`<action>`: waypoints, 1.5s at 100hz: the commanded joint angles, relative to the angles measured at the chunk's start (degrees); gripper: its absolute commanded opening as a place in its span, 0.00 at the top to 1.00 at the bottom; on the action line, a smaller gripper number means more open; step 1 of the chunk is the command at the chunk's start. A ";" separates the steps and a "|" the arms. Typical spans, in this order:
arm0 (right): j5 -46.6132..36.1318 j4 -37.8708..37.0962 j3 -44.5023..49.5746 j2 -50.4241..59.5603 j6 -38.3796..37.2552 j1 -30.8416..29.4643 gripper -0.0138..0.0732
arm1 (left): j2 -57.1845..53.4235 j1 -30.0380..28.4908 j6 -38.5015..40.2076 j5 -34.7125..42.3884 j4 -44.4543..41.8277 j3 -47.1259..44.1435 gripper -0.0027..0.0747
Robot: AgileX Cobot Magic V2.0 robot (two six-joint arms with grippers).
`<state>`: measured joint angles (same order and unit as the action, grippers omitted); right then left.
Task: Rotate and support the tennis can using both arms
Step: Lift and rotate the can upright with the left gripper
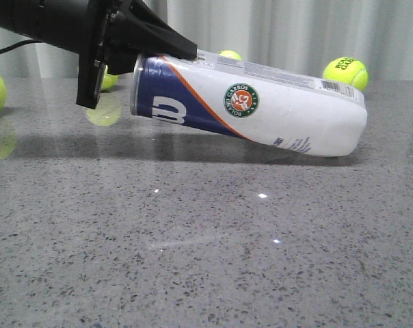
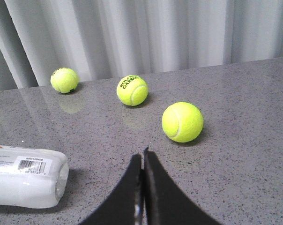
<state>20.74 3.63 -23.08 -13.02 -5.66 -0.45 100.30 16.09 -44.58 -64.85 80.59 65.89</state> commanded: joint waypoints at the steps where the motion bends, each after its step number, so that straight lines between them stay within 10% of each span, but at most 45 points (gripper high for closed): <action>1: -4.66 -0.50 -1.52 -0.45 0.59 -0.45 0.92 | -2.39 0.41 -0.53 -0.44 2.28 1.47 0.99; 43: -4.66 -0.50 -1.52 -0.45 0.59 -0.45 0.92 | -8.06 0.41 -0.97 -2.17 4.43 8.17 0.99; 127: -4.66 -0.50 -1.52 -0.45 0.59 -0.45 0.92 | -12.48 18.08 41.42 -8.17 -69.43 38.85 0.99; 150: -4.66 -0.50 -1.52 -0.45 0.59 -0.45 0.92 | -12.48 20.20 42.37 -8.17 -72.76 38.95 0.99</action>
<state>20.74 3.63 -23.08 -13.02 -5.66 -0.45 90.32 35.60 -3.25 -72.30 7.84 102.82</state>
